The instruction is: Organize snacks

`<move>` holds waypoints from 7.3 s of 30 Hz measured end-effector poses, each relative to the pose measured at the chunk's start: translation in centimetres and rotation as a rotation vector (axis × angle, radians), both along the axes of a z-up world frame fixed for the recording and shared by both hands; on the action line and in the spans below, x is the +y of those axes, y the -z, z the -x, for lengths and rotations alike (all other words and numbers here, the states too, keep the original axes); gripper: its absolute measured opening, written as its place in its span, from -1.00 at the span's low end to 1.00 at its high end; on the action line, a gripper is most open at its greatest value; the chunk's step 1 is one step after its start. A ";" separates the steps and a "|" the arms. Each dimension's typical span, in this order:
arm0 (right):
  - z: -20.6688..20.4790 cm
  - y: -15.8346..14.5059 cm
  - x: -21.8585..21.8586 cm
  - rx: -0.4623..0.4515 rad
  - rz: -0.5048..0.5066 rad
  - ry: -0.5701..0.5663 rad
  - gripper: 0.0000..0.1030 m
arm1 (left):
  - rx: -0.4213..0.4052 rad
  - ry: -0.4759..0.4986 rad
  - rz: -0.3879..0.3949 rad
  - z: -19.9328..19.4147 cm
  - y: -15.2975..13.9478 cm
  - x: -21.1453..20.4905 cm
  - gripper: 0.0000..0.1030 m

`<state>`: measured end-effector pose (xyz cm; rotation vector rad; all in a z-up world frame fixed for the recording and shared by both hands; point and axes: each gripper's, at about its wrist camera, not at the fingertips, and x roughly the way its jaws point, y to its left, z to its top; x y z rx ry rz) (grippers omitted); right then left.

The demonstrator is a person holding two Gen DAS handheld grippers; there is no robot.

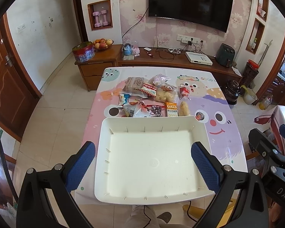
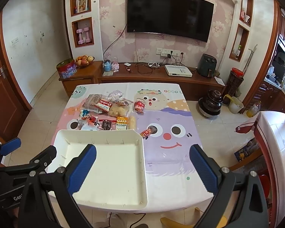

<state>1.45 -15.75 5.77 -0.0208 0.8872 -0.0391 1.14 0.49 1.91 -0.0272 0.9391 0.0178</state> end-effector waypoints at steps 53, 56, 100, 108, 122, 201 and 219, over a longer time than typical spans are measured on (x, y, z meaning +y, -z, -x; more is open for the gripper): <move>-5.3 -0.9 0.1 -0.054 0.015 -0.007 0.92 | -0.033 0.043 -0.018 -5.3 -1.1 0.1 0.94; -5.7 -0.7 0.5 -0.050 0.010 -0.010 0.92 | -0.024 0.053 -0.018 -5.9 -1.1 0.3 0.94; -25.0 20.8 1.3 0.472 -0.131 -0.021 0.27 | 0.388 0.003 0.074 -30.7 21.4 12.0 0.88; -26.3 24.4 0.9 0.551 -0.159 -0.002 0.11 | 0.460 -0.015 0.118 -33.4 25.4 11.1 0.68; -26.6 26.8 1.4 0.611 -0.173 -0.025 -0.37 | 0.508 -0.009 0.109 -34.3 28.3 9.5 -0.43; -4.6 11.1 5.8 0.296 0.013 -0.123 -0.20 | 0.203 0.030 0.028 -3.8 10.2 4.4 0.63; -3.8 10.1 6.3 0.260 0.023 -0.126 -0.19 | 0.200 0.001 0.024 -3.0 9.5 5.2 0.63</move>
